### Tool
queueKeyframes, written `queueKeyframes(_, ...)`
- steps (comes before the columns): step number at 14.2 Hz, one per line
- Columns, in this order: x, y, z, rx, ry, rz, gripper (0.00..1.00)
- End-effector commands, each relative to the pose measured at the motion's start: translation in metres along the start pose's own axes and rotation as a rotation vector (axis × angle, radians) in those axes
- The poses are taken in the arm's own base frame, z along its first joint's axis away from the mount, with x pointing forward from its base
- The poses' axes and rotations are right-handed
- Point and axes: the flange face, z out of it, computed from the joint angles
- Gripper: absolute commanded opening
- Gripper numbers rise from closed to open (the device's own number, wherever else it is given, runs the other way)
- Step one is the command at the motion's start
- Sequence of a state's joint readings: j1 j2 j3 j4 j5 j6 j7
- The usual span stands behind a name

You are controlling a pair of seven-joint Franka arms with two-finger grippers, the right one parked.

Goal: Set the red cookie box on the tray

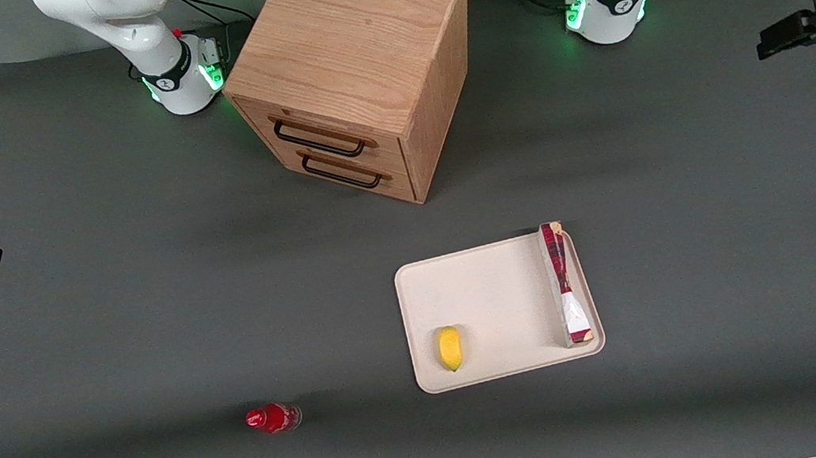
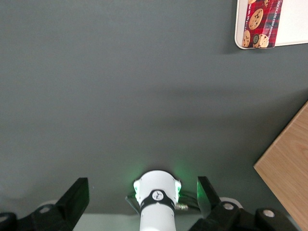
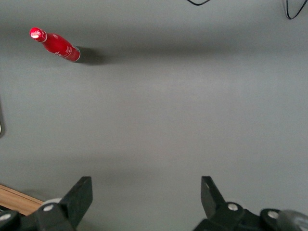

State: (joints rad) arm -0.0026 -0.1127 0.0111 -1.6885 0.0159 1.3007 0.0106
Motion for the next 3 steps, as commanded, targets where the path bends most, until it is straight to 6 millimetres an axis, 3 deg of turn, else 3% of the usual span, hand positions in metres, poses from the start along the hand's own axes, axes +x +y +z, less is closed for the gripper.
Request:
queueKeyframes(1, -0.005, 0.012, -0.004, 0.032, 0.052, 0.025, 1.0)
queueKeyframes(3, 0.009, 0.012, -0.013, 0.033, 0.038, 0.03, 1.0)
